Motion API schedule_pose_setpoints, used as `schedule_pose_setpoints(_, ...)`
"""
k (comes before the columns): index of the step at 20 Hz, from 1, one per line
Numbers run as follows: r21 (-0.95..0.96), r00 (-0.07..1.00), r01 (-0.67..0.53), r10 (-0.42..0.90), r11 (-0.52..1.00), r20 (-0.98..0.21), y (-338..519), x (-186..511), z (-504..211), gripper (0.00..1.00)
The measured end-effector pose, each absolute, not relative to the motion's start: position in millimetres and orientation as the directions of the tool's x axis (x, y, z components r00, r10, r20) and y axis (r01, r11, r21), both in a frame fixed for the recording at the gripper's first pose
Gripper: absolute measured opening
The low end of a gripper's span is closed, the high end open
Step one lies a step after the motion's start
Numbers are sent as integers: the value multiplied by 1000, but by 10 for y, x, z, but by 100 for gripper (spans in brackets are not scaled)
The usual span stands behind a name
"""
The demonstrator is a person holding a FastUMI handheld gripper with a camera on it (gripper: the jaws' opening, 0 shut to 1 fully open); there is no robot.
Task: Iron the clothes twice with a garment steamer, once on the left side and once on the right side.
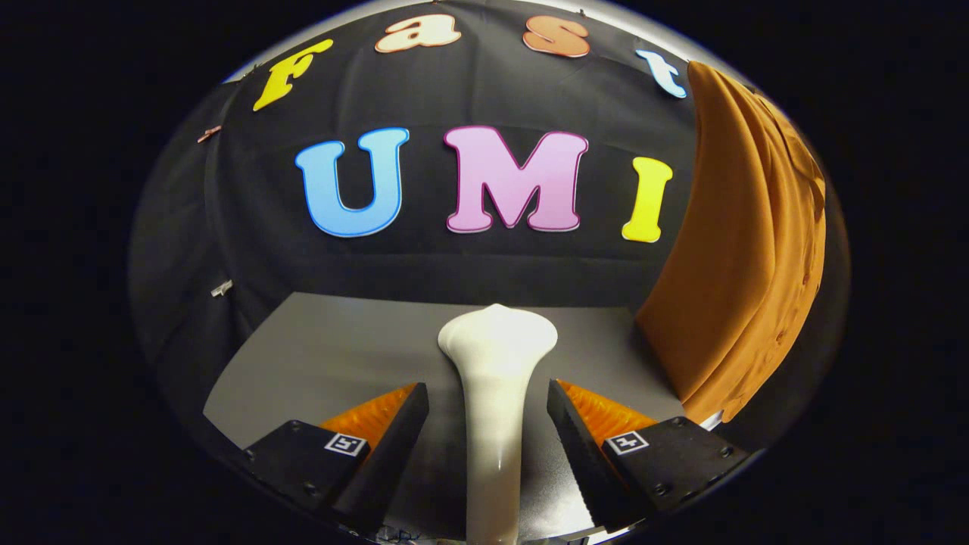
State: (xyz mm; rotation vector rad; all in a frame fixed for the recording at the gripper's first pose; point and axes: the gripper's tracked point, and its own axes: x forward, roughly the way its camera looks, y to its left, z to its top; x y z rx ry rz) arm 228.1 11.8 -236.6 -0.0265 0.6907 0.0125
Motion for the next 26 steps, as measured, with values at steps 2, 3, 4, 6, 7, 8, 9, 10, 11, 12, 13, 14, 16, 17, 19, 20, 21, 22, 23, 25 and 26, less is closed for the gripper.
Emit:
schedule_pose_setpoints(2, -18, 749, -21, 4, 1000, -663, 114, 2289, -2454, 99)
schedule_pose_setpoints(3, -17, 741, -18, 2, 1000, -672, 114, 2298, -2486, 97)
schedule_pose_setpoints(4, -14, 734, -17, 3, 1000, -679, 107, 2302, -2506, 94)
schedule_pose_setpoints(6, -24, 720, -16, -5, 1000, -694, 103, 2304, -2572, 89)
schedule_pose_setpoints(7, -27, 710, -19, -5, 999, -704, 79, 2247, -2588, 80)
schedule_pose_setpoints(8, -31, 699, -18, -10, 999, -715, 65, 2237, -2614, 74)
schedule_pose_setpoints(9, -27, 692, -12, -11, 1000, -721, 73, 2260, -2669, 63)
schedule_pose_setpoints(10, -24, 688, -3, -16, 1000, -726, 61, 2281, -2702, 58)
schedule_pose_setpoints(11, -31, 682, 11, -30, 999, -731, 27, 2278, -2696, 54)
schedule_pose_setpoints(12, -17, 687, 7, -17, 1000, -726, 33, 2349, -2771, 54)
schedule_pose_setpoints(13, -23, 685, 3, -19, 1000, -728, 35, 2319, -2711, 44)
schedule_pose_setpoints(14, -27, 687, -4, -17, 1000, -727, 42, 2321, -2709, 44)
schedule_pose_setpoints(16, -16, 689, -15, -1, 1000, -725, 65, 2296, -2680, 44)
schedule_pose_setpoints(17, -8, 689, -23, 10, 1000, -725, 71, 2296, -2677, 45)
schedule_pose_setpoints(19, -1, 694, -25, 17, 1000, -720, 79, 2296, -2642, 44)
schedule_pose_setpoints(20, 1, 703, -21, 16, 1000, -711, 70, 2295, -2593, 44)
schedule_pose_setpoints(21, 5, 714, -19, 17, 1000, -700, 74, 2283, -2533, 44)
schedule_pose_setpoints(22, 5, 726, -19, 17, 1000, -688, 81, 2267, -2462, 44)
schedule_pose_setpoints(23, 2, 739, -21, 17, 1000, -674, 93, 2237, -2374, 44)
schedule_pose_setpoints(25, 3, 767, -20, 17, 1000, -641, 88, 2182, -2211, 44)
schedule_pose_setpoints(26, -2, 781, -18, 13, 1000, -624, 75, 2150, -2129, 44)
